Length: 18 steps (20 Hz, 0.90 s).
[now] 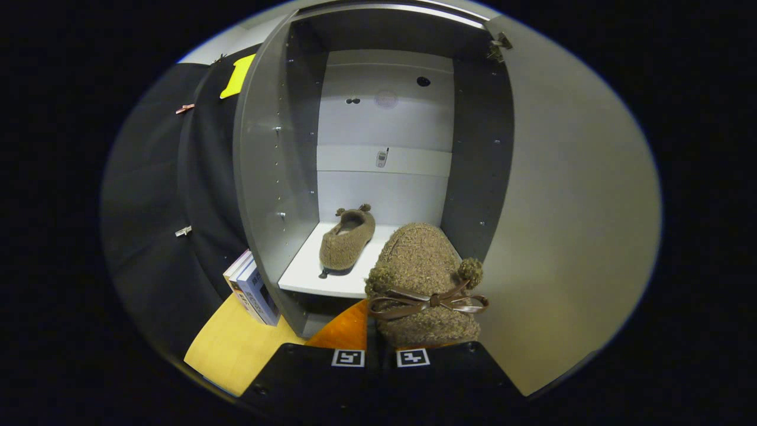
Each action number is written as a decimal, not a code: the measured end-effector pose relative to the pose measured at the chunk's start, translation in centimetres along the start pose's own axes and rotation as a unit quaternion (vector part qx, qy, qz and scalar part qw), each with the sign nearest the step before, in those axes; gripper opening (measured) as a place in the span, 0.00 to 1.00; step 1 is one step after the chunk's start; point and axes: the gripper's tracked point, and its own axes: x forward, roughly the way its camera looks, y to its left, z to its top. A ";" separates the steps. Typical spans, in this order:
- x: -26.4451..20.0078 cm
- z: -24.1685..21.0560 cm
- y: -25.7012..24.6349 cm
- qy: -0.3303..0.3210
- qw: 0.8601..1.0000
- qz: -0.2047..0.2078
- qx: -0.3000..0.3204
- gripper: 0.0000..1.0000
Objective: Open the shoe cabinet door, grab the shoes and put them into the shoe cabinet, then close the shoe cabinet door.
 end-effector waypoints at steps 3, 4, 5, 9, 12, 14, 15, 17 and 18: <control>2.9 2.8 -0.3 0.000 1.000 -0.001 0.012 0.05; 4.0 3.4 0.0 0.002 1.000 0.004 0.018 0.05; 5.2 3.9 -0.1 0.007 1.000 0.006 0.022 0.05; 11.3 5.2 -1.2 0.021 0.999 -0.014 0.031 0.05; 16.0 5.5 -2.2 0.041 0.998 -0.026 0.040 0.05; 19.4 6.0 -2.6 0.048 0.998 -0.030 0.033 0.05; 20.8 6.0 -2.7 0.052 0.998 -0.033 0.029 0.05; 23.5 5.3 -2.9 0.071 0.996 -0.038 0.028 0.05; 24.7 4.6 -3.0 0.084 0.995 -0.039 0.029 0.05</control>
